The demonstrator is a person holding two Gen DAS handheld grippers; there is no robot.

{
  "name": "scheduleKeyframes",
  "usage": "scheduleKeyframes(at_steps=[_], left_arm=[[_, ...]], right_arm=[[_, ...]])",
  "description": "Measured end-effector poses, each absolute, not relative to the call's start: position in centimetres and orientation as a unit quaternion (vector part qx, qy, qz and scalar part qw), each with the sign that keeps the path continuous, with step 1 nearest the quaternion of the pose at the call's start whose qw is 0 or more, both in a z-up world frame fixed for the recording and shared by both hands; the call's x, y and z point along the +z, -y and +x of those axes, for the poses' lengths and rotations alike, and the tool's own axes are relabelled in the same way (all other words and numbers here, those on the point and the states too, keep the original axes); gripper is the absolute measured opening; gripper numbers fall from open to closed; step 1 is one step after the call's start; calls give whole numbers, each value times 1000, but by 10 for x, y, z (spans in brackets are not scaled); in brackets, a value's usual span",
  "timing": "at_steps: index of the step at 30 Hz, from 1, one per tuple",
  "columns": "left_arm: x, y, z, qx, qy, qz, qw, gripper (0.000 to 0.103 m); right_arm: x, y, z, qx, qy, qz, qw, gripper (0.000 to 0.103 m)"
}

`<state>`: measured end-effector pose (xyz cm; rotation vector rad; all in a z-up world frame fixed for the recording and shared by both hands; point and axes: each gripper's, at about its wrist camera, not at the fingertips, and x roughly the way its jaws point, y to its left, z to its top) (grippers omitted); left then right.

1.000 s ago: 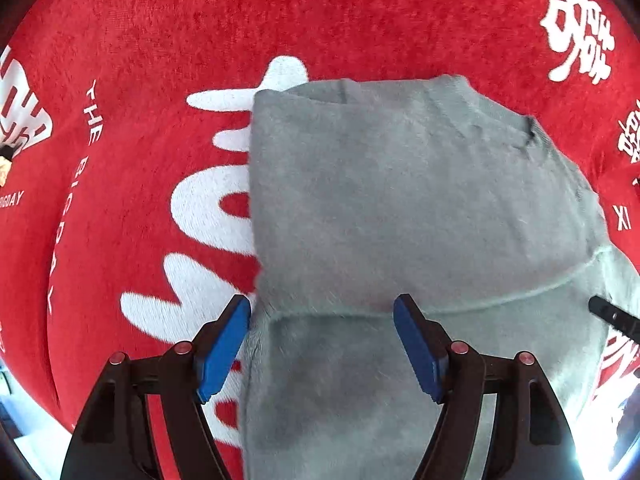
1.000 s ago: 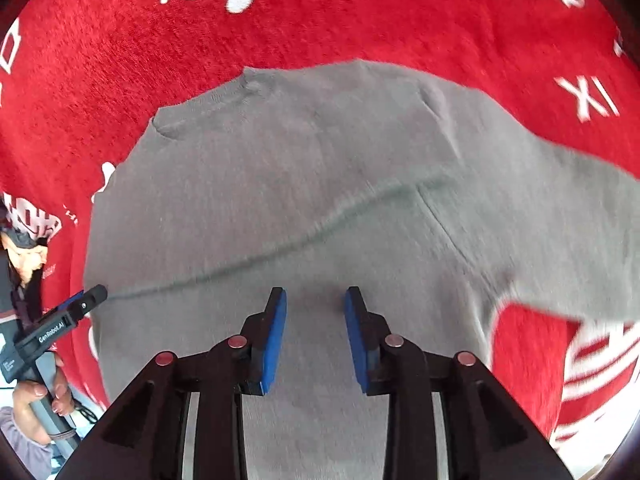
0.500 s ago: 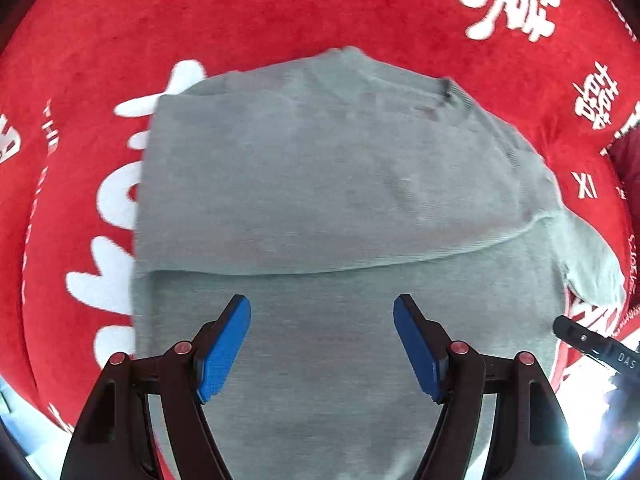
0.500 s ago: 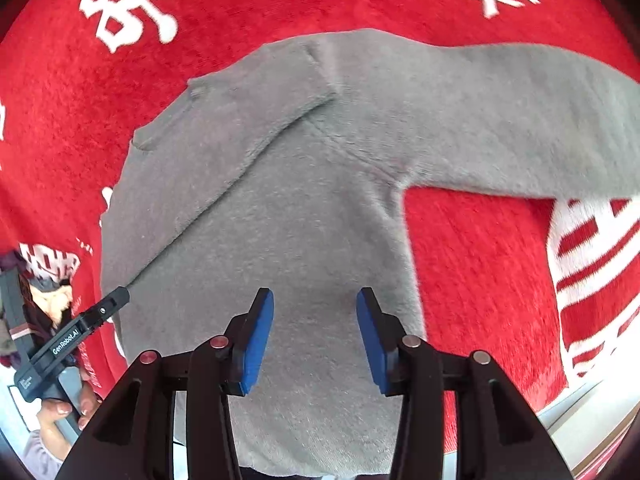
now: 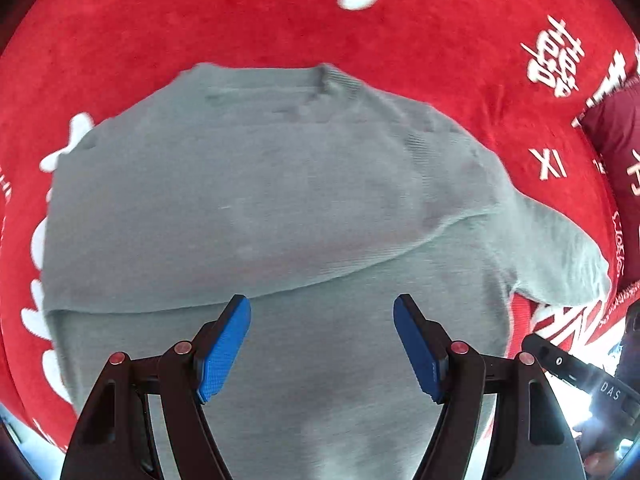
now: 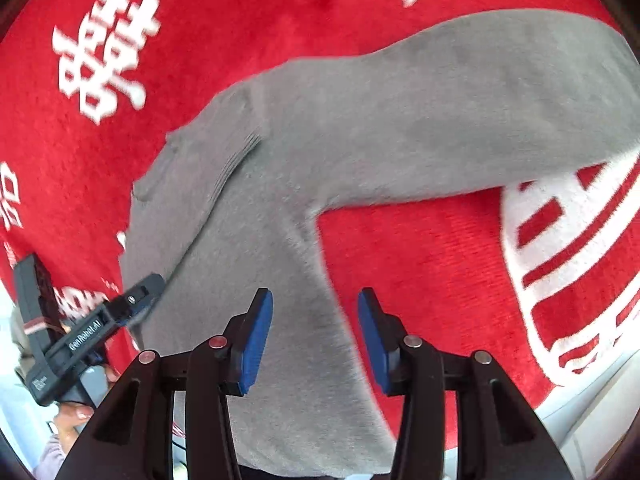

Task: Fold small clothes
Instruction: 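Move the open right tool toward the cuff of the other sleeve, then grasp the other sleeve cuff with the right tool and fold it across the body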

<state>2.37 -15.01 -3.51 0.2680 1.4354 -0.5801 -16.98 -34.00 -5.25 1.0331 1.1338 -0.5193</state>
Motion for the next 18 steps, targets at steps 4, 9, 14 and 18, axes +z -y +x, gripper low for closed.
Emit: scheduleKeyframes(at_steps=[4,9,14,18], left_arm=[[-35,183,6,-277,-643,140,700,74],[-40,217,-16,-292,-644,159,689,74],[-46,244,-28,-305,-645,170,680,74],[-49,261,-33,-309,-645,177,676,74]], right_arm=[[-52,368,-206,-254,-460,501,688,51],[-51,408,-260,-312,-393,544,673,51],[-54,441,-307,-346,-326,584,658,52],[-53,458,-320,-338,-278,608,663,52]])
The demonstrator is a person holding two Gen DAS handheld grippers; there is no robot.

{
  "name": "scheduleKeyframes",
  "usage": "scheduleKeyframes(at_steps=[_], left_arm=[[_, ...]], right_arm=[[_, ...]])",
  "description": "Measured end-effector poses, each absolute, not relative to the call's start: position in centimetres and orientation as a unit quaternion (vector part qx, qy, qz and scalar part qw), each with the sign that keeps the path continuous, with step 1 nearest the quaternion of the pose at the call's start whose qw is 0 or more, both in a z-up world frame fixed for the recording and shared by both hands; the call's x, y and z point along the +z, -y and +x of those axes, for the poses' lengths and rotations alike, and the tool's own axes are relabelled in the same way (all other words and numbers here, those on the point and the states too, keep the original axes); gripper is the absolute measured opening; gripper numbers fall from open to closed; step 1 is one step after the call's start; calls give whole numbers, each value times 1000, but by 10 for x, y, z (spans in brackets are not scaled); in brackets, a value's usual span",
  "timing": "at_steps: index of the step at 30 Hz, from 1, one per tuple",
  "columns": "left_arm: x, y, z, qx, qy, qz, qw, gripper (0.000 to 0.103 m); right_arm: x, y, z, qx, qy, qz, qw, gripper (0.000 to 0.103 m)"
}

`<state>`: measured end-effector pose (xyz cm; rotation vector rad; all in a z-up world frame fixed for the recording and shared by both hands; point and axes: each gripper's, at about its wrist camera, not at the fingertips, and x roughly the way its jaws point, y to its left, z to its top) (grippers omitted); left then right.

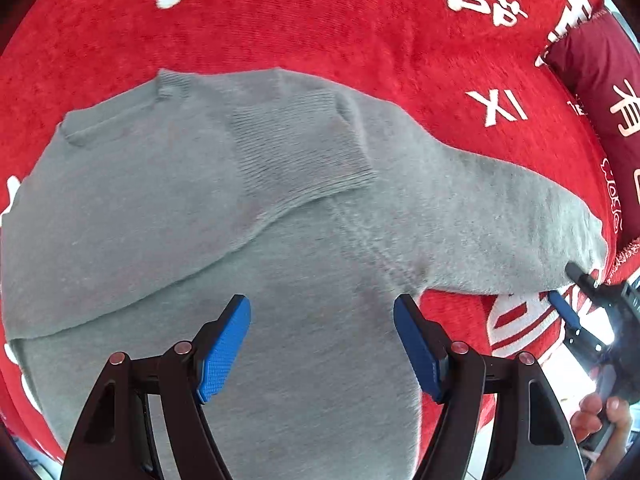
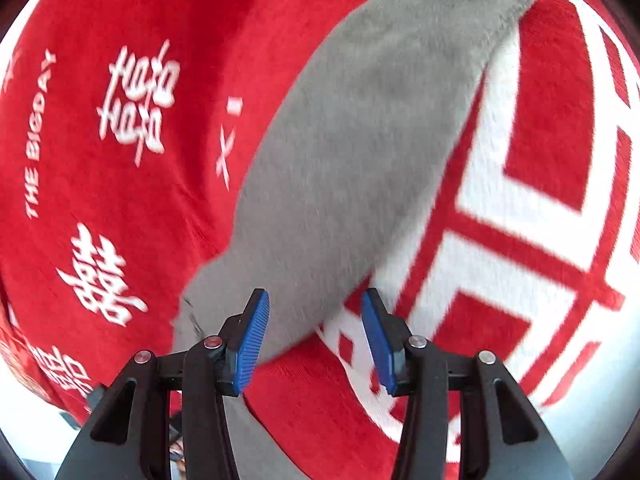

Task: Fold small clothes
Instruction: 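Grasp the other sleeve cuff with the right tool and fold it across the body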

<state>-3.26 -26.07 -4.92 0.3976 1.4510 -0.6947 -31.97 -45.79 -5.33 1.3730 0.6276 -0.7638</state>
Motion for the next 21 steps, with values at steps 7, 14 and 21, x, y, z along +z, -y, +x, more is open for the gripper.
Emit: scheduleKeyframes(at_steps=[7,14,21], left_arm=[[-53,277,-38,-315,-643,183,674,74],[-46,277,-33,-313,-638,176,682,74],[-38,251,-12,-290,-629,160,704,74]], right_arm=[[-48,491,-307,-313,-237,617,682,53],[-52,506,-295,-292,-206,657,664,16],[-43,501,-274,-249,-165,678,671,10]])
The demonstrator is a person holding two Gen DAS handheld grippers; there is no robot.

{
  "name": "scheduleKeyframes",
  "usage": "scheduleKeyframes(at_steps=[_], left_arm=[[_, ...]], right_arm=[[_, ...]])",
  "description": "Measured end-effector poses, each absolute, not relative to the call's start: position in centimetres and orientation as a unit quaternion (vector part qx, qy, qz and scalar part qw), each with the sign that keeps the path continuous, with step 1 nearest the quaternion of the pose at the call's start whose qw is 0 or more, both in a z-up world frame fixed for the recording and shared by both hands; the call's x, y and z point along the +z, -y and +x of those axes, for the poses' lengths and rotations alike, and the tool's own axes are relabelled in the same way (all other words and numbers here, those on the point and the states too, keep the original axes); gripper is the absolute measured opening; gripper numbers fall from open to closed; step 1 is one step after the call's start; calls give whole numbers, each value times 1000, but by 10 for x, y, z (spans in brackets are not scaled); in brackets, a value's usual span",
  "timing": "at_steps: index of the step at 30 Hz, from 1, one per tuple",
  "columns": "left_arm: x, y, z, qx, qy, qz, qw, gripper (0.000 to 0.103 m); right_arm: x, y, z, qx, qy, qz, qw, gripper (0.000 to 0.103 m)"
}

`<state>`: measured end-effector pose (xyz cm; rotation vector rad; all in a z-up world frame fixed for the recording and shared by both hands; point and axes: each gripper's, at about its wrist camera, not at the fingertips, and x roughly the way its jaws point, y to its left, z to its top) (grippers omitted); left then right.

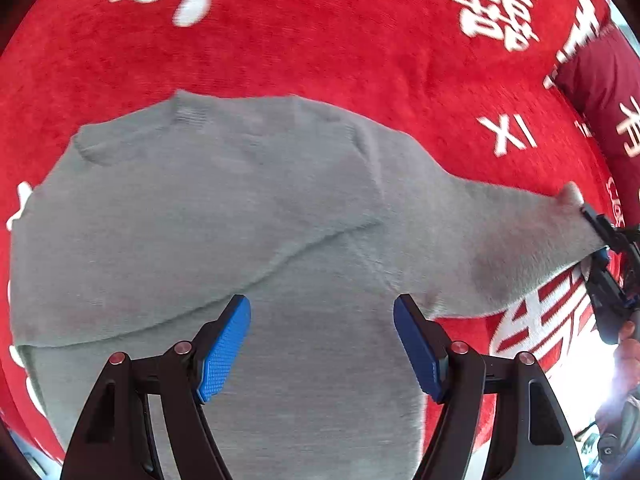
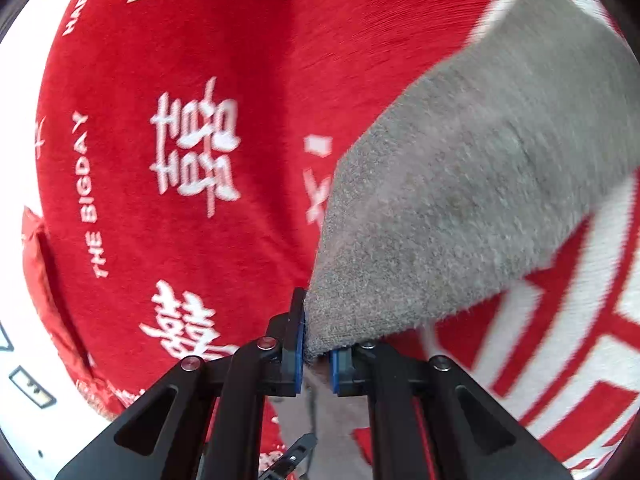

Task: Fold small clothes
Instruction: 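Grasp the other sleeve cuff with the right tool and fold it across the body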

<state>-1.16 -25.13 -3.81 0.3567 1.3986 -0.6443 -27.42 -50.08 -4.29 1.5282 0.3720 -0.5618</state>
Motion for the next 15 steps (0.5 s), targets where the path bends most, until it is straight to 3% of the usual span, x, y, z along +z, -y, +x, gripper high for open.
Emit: scheduleKeyframes(at_steps=[15], left_arm=[[-38,147,43,-228,-630,111,734,74]], right_arm=[[33,426,-99,-107,-261,536,796,10]])
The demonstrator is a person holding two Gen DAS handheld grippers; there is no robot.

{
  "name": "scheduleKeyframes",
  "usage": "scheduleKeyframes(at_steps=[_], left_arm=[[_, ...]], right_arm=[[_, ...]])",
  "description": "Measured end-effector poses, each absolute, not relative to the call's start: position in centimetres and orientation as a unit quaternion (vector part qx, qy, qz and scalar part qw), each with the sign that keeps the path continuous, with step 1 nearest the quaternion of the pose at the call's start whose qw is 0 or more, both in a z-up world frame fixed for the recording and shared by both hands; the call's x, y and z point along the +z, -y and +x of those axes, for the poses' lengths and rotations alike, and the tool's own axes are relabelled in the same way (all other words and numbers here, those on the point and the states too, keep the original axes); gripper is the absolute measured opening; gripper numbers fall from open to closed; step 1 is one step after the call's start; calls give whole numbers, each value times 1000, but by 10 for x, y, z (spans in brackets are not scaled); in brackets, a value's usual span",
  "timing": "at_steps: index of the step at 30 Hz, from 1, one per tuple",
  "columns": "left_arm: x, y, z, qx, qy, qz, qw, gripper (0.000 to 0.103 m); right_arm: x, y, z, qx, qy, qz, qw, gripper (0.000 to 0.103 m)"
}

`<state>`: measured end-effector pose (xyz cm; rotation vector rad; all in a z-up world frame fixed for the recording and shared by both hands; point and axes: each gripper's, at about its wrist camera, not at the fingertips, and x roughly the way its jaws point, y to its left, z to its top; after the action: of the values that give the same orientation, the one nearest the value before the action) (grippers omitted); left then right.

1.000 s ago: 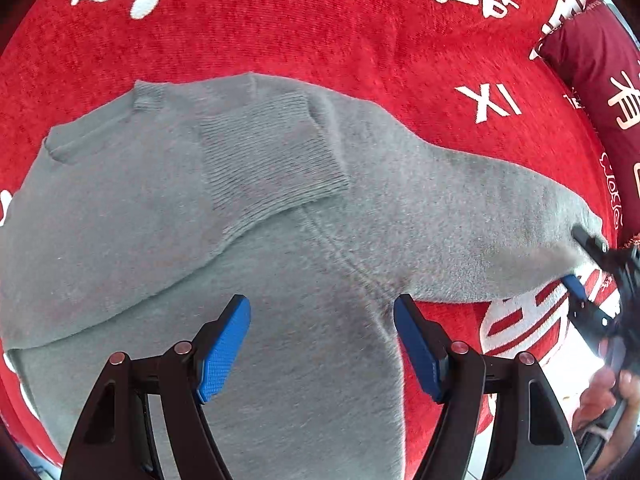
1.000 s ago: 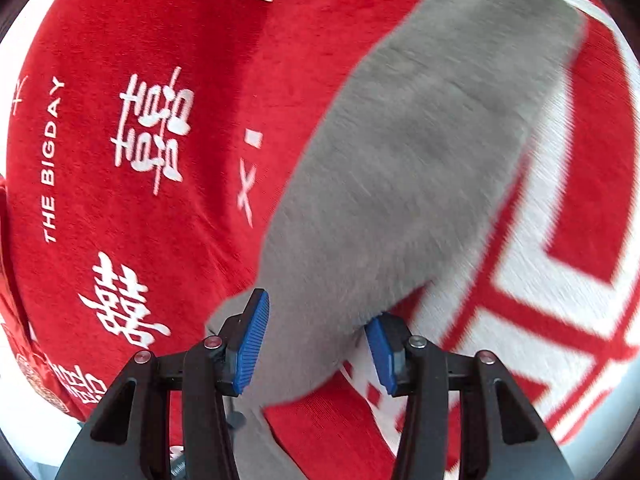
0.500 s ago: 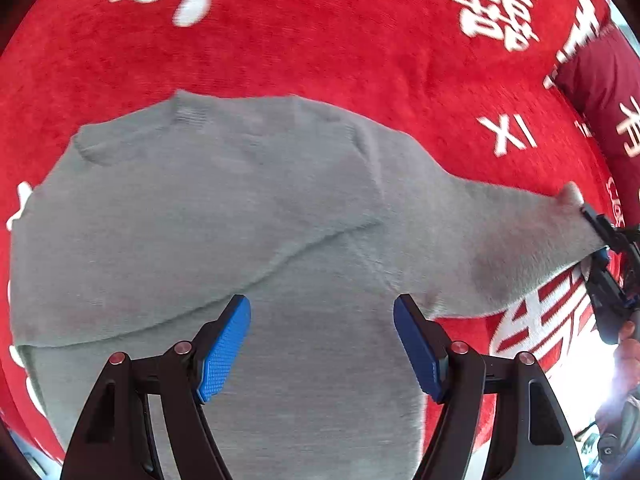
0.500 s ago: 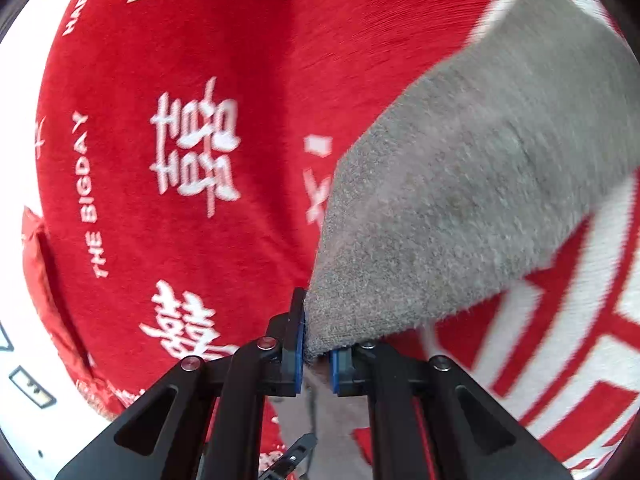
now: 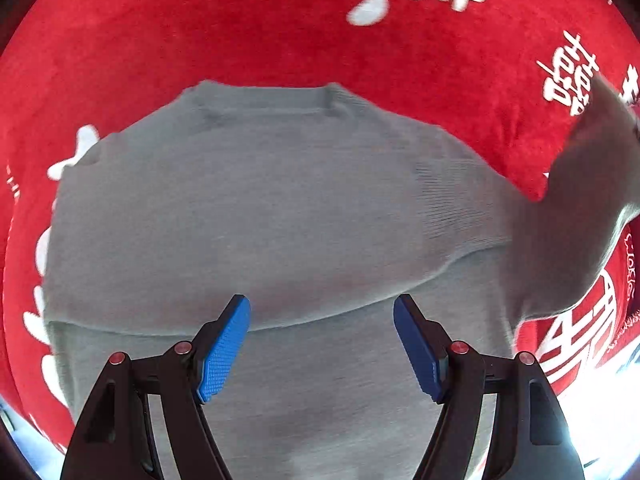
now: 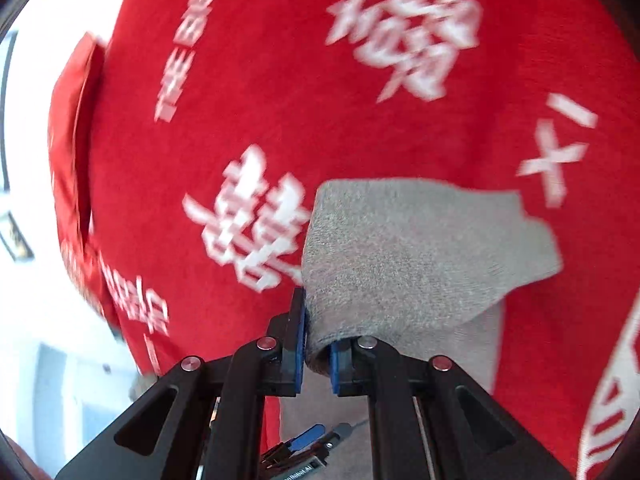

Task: Fold small clothes
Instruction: 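Grasp the other sleeve cuff with the right tool and fold it across the body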

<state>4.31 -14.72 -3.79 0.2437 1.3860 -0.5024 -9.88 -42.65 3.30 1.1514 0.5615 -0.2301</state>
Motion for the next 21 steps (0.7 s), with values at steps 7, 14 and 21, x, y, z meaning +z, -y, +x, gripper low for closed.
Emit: scheduleKeyframes(at_steps=[7,14,21], left_arm=[[-35,83,62,-196,-628,91,748,74],[-37,19,88,-149,-621,73,766,74],[-62,-13,105,-135,-643,51,752,74]], right_arm=[[36,339,-12,-40,-347,422,836,10],[-16,258,41,-7,-467,320,824,11],[-87,218,47,-23,-580,286,763,47]])
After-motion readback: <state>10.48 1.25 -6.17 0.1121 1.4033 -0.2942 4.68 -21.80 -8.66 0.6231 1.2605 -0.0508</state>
